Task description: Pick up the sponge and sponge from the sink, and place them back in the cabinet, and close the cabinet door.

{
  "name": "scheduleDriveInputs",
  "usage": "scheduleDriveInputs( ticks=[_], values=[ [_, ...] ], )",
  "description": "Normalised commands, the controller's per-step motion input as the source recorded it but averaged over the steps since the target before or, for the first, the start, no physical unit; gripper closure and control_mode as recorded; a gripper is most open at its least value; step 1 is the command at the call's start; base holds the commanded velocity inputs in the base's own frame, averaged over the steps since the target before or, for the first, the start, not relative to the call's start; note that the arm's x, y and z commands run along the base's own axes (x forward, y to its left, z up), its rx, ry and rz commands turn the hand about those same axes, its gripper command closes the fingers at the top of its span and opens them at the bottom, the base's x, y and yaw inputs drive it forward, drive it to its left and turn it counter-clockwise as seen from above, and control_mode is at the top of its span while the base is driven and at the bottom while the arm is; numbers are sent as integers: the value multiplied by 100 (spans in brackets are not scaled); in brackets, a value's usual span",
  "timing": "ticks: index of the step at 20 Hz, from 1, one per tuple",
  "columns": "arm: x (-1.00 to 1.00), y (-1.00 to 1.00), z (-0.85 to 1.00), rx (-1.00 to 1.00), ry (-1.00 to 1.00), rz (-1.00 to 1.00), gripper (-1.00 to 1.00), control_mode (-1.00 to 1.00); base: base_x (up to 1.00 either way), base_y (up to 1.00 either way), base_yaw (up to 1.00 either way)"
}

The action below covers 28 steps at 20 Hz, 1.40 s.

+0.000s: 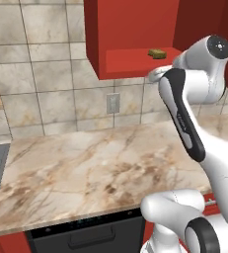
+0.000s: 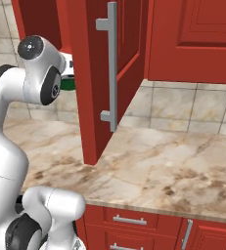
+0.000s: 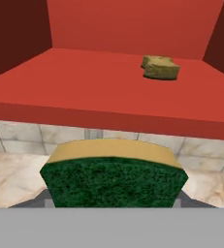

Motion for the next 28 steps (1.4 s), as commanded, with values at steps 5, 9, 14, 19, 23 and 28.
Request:
scheduleDriveInputs(
  ticks=[5, 9, 14, 19, 23, 28],
  values=[
    [48, 9, 15, 0, 0, 0, 100, -100, 0, 0, 0],
    [40, 8, 16, 0, 0, 0, 100, -100, 0, 0, 0],
    [41, 0, 32, 0, -1, 0, 100, -100, 0, 0, 0],
    [38, 3, 29, 0, -1, 0, 100, -100, 0, 0, 0],
    [28, 10, 7, 0, 0, 0, 100, -100, 0, 0, 0],
    [22, 4, -5, 0, 0, 0, 100, -100, 0, 0, 0]
  ],
)
